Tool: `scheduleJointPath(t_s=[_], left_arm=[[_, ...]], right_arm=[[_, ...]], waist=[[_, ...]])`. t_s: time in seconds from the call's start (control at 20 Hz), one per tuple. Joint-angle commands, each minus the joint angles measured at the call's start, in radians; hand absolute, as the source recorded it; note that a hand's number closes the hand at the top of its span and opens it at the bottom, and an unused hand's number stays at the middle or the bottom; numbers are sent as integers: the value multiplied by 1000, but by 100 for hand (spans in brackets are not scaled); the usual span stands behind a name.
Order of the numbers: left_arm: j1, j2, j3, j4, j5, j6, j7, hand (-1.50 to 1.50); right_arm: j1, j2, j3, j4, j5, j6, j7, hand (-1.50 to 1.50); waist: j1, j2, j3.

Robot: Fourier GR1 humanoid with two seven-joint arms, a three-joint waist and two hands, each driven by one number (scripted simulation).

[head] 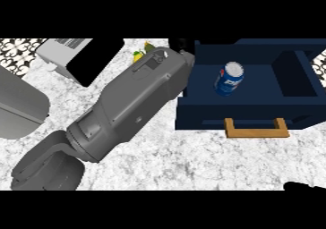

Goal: Pick up the can, place it into the drawer and close the drawer

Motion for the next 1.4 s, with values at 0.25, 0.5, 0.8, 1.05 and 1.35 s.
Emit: scheduleJointPath(t_s=[0.25,0.5,0.8,1.05,1.35], left_arm=[[0,22,13,-14,-40,16,66,-150],[13,65,17,-62,-64,34,101,-150],[64,135,-6,-147,-103,19,160,-150],[129,187,1,-230,-125,44,179,-150],[215,254,7,-342,-158,42,208,-150]], right_arm=[[-229,-18,220,336,401,-166,-68,-150],[-367,-54,238,589,503,-244,-138,-150],[-450,-58,331,799,662,-313,-158,-150],[-535,-29,302,1072,744,-497,-189,-150],[-641,-27,252,1349,781,-640,-220,-150]], waist=[[30,-7,0],[42,-8,0],[42,-12,0],[49,-9,0],[47,-10,1]])
